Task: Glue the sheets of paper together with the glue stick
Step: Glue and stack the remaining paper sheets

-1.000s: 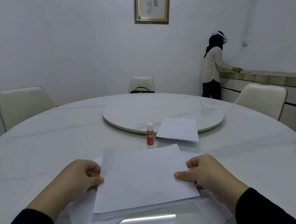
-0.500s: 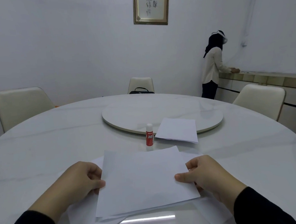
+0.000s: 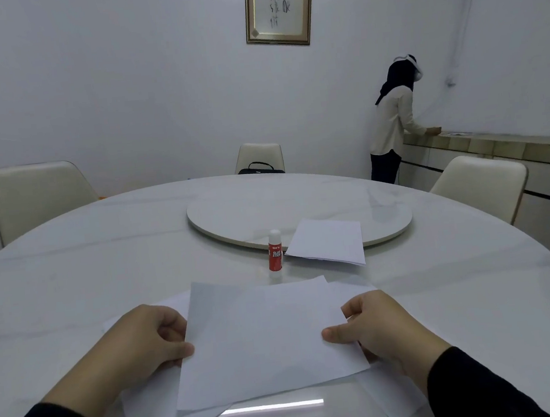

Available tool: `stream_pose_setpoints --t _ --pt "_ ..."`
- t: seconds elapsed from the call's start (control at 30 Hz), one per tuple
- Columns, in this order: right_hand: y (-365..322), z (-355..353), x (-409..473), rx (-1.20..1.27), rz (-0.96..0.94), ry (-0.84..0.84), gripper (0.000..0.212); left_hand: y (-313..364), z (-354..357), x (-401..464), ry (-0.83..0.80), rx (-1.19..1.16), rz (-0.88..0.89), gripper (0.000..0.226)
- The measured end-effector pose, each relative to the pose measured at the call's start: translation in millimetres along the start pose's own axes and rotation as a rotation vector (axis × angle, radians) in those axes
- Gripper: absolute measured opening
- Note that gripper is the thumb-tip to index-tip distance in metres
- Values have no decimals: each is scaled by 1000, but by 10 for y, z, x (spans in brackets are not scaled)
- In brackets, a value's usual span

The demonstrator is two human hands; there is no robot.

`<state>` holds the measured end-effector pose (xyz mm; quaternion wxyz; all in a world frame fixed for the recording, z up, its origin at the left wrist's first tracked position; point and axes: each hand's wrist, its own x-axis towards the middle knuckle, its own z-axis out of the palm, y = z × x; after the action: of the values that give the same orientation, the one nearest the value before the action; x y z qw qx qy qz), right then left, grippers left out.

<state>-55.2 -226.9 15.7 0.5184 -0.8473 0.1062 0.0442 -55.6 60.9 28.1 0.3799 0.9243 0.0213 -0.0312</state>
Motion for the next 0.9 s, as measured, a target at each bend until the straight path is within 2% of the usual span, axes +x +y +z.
stream_pose_setpoints --t 0.3,0.57,0.8,0.9 --pt "37 27 60 -53 -6 5 33 -46 18 -8 39 31 46 10" --pt "31 37 44 -99 -5 34 43 -98 67 -13 101 122 96 13" --pt "3 78 45 -199 -32 65 30 -90 193 -69 211 175 147 13" --pt "-24 89 26 -287 -41 92 31 -96 201 -51 251 234 140 30"
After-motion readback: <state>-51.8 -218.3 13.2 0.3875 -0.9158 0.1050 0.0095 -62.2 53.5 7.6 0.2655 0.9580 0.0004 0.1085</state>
